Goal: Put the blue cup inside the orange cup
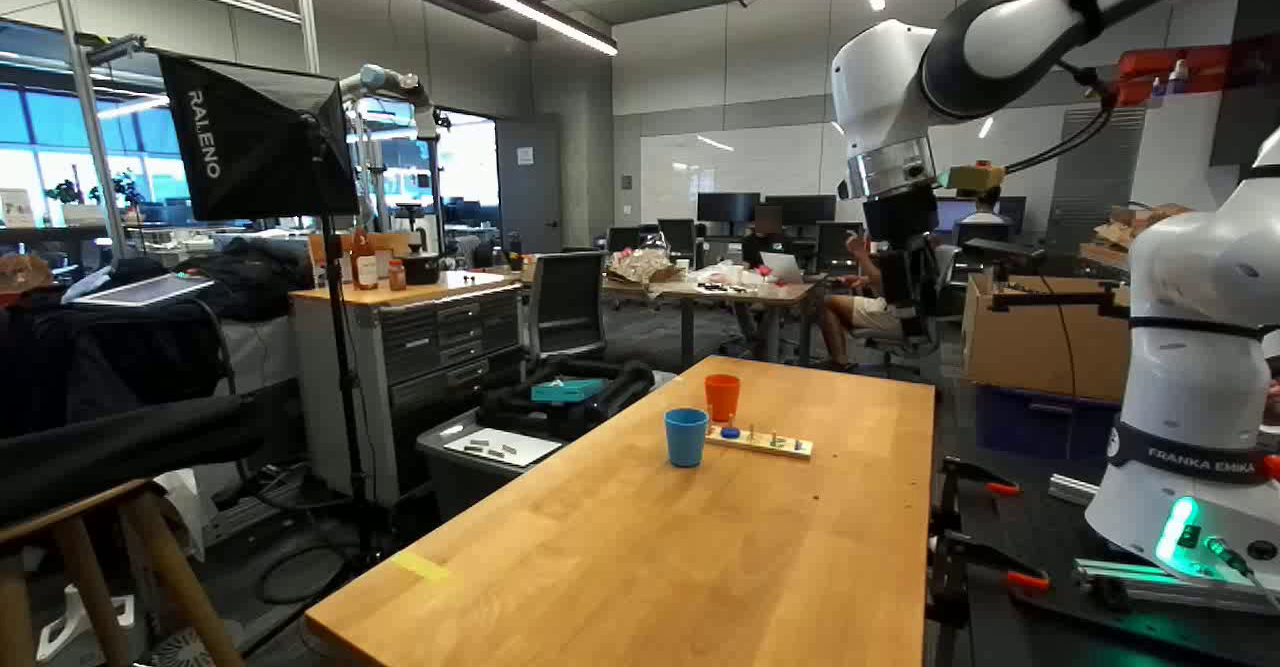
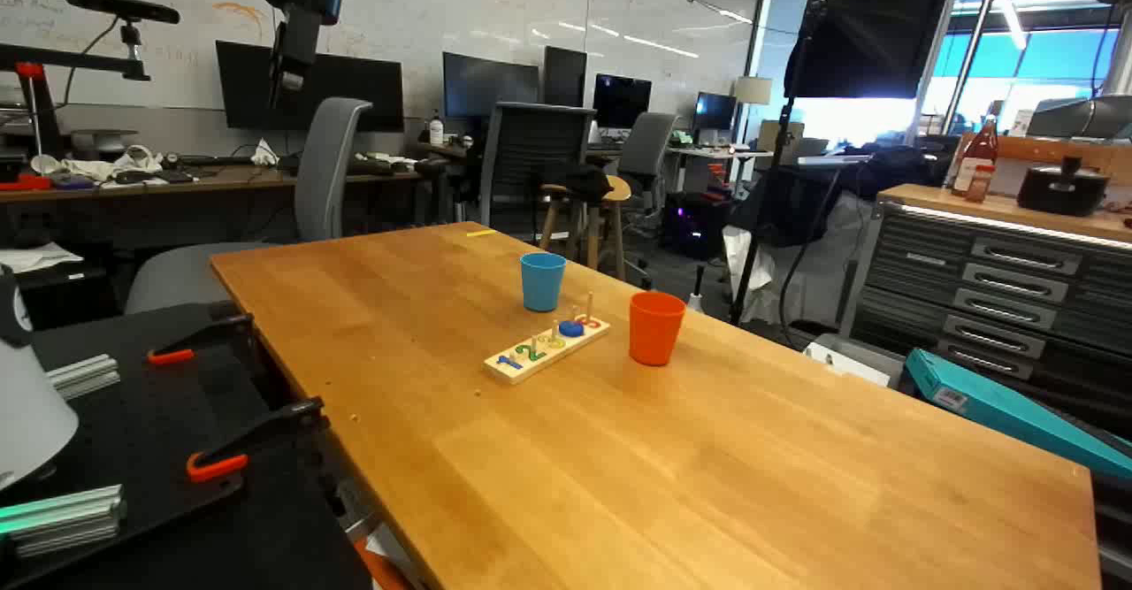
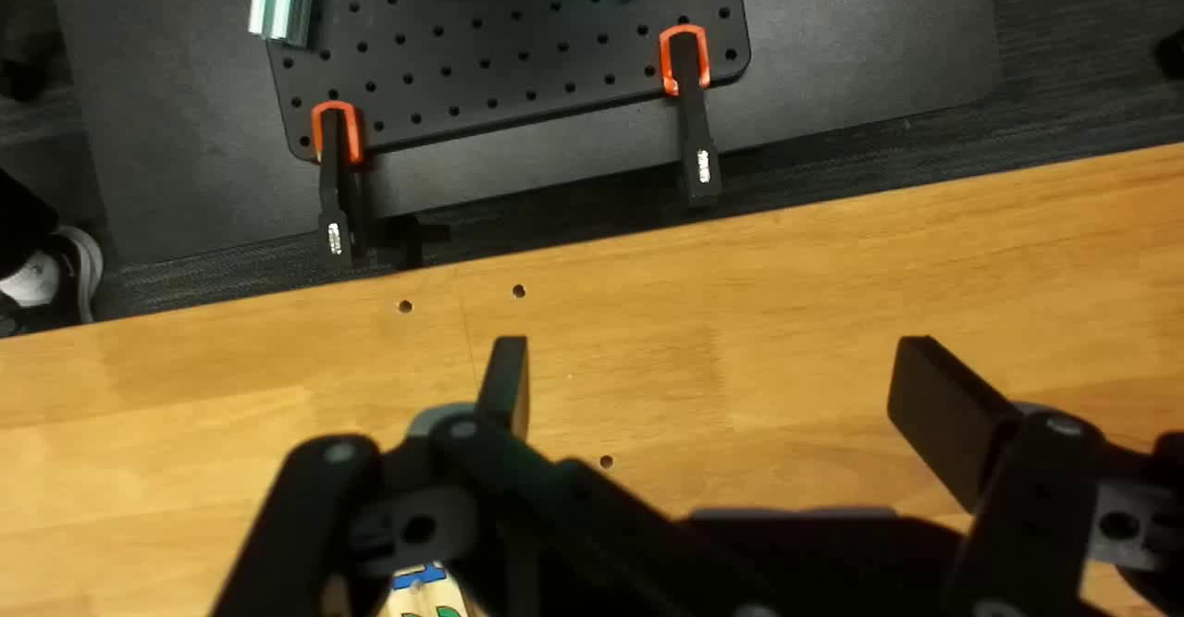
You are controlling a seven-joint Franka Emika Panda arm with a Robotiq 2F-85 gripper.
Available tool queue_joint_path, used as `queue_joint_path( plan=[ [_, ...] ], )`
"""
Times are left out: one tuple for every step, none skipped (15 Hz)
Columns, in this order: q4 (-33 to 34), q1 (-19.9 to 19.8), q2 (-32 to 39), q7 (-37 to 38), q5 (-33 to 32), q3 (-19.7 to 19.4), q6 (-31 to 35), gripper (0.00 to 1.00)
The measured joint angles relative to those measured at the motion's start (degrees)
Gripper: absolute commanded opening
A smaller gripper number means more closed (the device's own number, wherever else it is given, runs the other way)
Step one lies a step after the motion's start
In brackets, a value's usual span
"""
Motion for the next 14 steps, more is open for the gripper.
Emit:
queue_joint_path(
  plan=[
    [0.0, 0.0, 0.0, 0.0, 0.0, 0.0, 0.0, 1.0],
    [0.0, 0.0, 0.0, 0.0, 0.0, 0.0, 0.1, 1.0],
    [0.0, 0.0, 0.0, 0.0, 0.0, 0.0, 0.1, 1.0],
    [0.0, 0.0, 0.0, 0.0, 0.0, 0.0, 0.1, 1.0],
    [0.0, 0.0, 0.0, 0.0, 0.0, 0.0, 0.1, 1.0],
    [0.0, 0.0, 0.0, -0.1, 0.0, 0.0, 0.3, 1.0],
    [0.0, 0.0, 0.2, -0.2, 0.0, 0.0, 1.4, 1.0],
    [0.1, 0.0, 0.7, -0.3, 0.0, 0.0, 3.8, 1.0],
    [0.3, 0.0, 1.7, -0.3, 0.0, 0.0, 7.6, 1.0],
    [1.0, 0.0, 3.2, -0.2, 0.0, 0.0, 12.6, 1.0],
    [1.9, 0.0, 5.3, -0.2, 0.0, 0.0, 17.7, 1.0],
    [3.2, 0.0, 8.0, -0.2, 0.0, 0.0, 22.4, 1.0],
    [4.7, 0.0, 11.0, -0.2, 0.0, 0.1, 27.0, 1.0],
    [6.6, 0.0, 14.3, -0.2, 0.0, 0.1, 31.3, 1.0]
  ],
)
